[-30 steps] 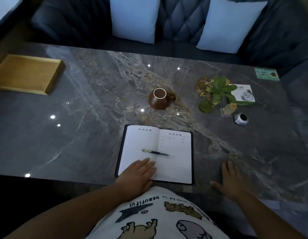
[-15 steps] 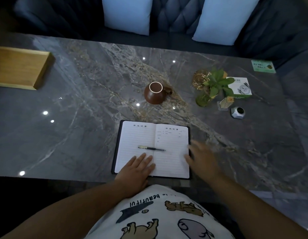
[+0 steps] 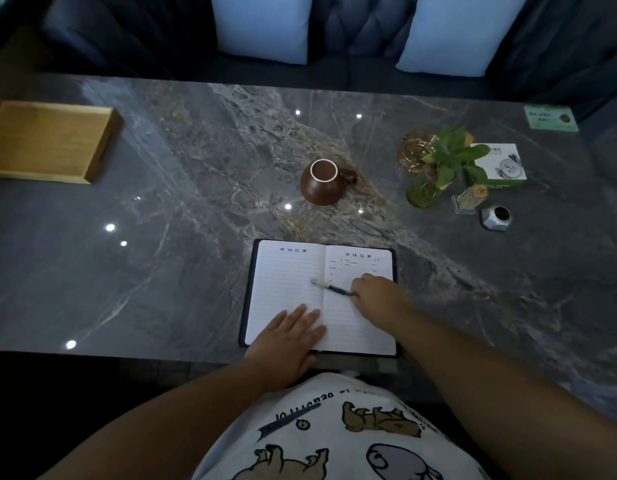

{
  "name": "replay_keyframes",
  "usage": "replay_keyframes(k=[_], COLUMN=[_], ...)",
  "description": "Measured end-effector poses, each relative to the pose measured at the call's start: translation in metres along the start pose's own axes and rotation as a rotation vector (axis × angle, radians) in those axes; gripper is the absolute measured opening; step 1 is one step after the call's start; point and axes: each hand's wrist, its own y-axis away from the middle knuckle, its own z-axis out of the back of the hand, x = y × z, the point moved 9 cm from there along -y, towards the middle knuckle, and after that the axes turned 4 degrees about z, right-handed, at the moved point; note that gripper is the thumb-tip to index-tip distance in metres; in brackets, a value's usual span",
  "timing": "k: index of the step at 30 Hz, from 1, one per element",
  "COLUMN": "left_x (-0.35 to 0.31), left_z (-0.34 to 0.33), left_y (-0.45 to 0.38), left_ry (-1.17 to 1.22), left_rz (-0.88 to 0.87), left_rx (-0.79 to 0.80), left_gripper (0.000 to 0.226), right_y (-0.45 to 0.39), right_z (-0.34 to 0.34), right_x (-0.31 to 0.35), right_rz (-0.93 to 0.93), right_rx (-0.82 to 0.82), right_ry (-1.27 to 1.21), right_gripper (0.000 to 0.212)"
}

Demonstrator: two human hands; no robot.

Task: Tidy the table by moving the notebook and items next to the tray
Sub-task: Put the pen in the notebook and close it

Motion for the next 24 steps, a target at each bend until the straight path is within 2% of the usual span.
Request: replay_keyframes(k=[5,9,14,24], left_x=[0.001,0.002,0.003,0.004], left_z=[-0.001,0.0,0.002,0.002], left_y=[0.001,0.0,0.0,-0.001], left_ry=[0.013,0.041,0.042,0.091], left_rz=[0.005,0.018,0.024,0.047], left_rx=[-0.024,-0.041,-0.068,-0.065], left_gripper=[0.061,0.064,0.064,0.062], right_y=[0.053,0.102,0.113,0.113], right_z=[0.001,-0.008,-0.02,-0.026], right_x=[-0.096,-0.155,-0.172,-0.175], right_rz=[-0.386,-0.589,-0.654,-0.66], right_rx=[-0.158,-0.19,-0.174,-0.171], right_ry=[-0.235,-0.305,-0.364,-0.357], right_gripper=[0.021,0.024,0.024,0.025])
